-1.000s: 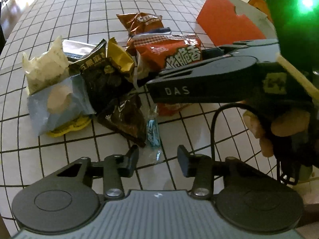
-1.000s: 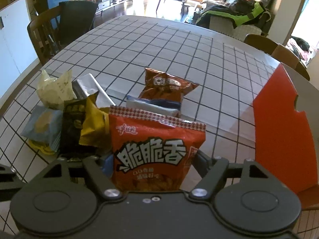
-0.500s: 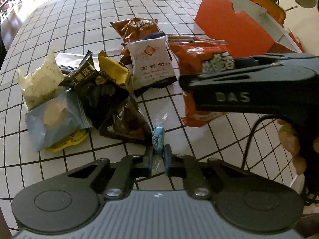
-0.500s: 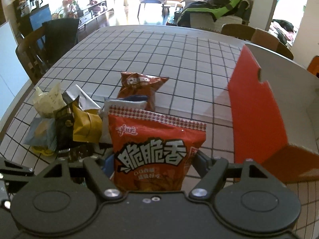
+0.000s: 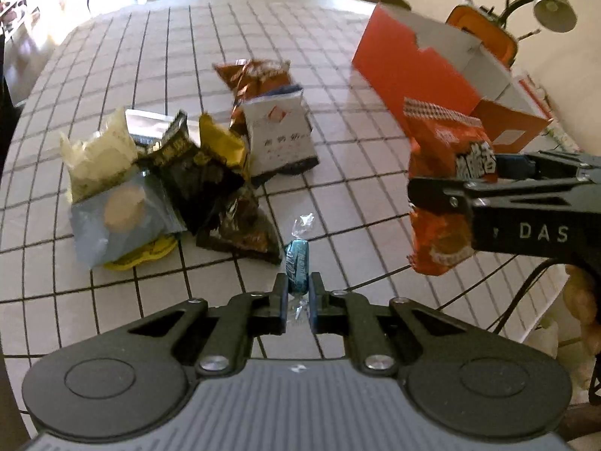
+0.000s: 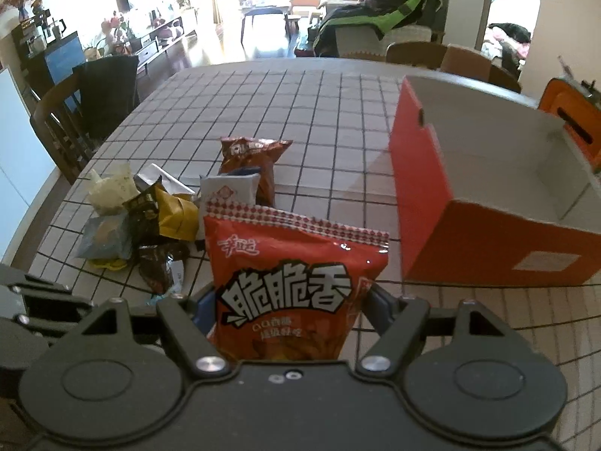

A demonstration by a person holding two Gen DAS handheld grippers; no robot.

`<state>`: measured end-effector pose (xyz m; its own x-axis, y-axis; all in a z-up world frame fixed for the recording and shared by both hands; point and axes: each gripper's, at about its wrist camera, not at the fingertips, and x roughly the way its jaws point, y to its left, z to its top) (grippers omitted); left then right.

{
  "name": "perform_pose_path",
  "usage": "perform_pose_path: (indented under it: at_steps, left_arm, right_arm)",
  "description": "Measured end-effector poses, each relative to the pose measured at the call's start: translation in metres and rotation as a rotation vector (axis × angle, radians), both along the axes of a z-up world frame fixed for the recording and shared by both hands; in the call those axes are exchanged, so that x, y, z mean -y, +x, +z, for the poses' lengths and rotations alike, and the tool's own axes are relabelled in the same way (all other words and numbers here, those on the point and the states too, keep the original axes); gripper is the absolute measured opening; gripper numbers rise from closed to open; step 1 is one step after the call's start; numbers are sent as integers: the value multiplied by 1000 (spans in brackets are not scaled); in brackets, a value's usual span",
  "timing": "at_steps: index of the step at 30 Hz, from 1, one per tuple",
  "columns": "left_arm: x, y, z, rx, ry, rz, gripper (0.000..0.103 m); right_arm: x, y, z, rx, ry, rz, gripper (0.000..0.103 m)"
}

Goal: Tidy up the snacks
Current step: 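Lower the red bag into the orange box and open the right tool while the left tool carries the candy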

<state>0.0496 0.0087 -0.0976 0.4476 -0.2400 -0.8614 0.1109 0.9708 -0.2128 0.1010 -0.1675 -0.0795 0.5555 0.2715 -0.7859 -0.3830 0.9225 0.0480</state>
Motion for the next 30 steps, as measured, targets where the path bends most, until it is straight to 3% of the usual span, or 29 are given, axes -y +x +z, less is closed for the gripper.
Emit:
perform_pose_path:
  at_steps: [10, 16, 30]
  left_arm:
    - [25, 5, 45, 101, 13, -33, 10]
    - [57, 21, 75, 167, 25, -72, 10]
    - [162, 106, 100, 212, 57, -88, 10]
  right_arm:
    - [28, -14, 54, 99, -17, -26, 76]
    - [58, 1, 79, 138, -14, -55, 76]
    - [153, 85, 79, 138, -34, -95, 76]
